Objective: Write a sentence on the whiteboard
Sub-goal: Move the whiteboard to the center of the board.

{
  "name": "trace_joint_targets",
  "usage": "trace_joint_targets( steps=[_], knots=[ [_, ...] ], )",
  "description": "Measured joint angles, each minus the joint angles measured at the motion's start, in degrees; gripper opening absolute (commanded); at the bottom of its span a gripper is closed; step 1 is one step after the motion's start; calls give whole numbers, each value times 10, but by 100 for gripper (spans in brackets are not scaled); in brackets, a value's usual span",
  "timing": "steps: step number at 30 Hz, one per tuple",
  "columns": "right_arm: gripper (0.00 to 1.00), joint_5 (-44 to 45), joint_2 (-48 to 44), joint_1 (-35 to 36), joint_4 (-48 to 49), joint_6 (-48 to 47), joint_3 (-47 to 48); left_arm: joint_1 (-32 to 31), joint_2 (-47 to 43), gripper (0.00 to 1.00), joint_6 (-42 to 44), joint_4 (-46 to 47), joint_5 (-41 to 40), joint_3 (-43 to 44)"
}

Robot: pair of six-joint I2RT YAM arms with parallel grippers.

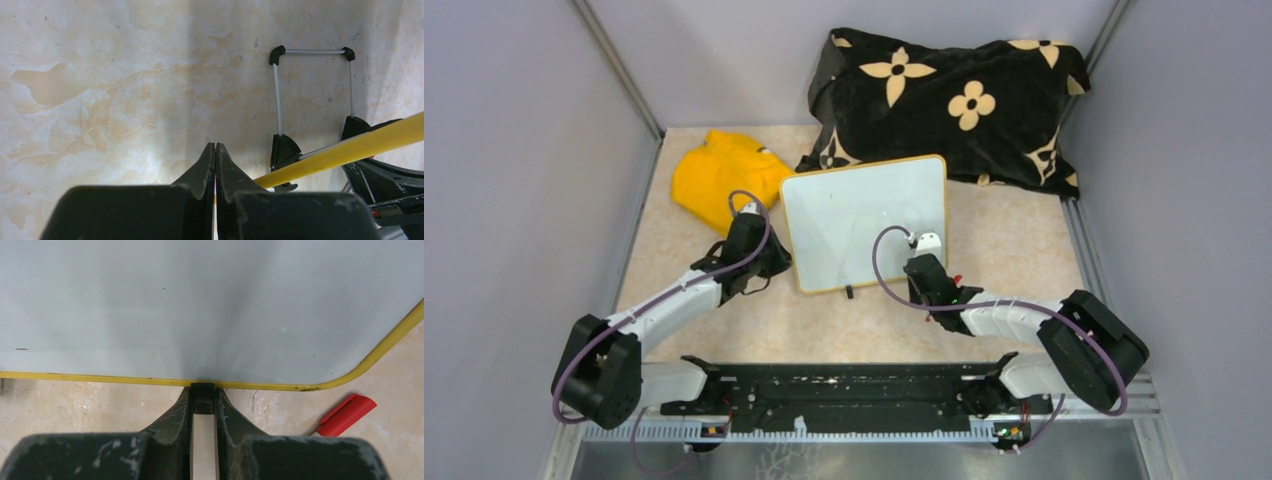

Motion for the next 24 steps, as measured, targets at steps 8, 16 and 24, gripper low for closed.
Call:
trace_joint_targets(
  steps=[8,16,24],
  knots=[
    [0,5,3,3,-3,0,3,-9,0,0,-2,5,0,-4],
    [0,7,5,3,-8,0,6,-23,0,0,-5,16,0,-4],
    [0,12,6,7,-8,1,6,-32,0,9,-9,19,-5,-4]
  ],
)
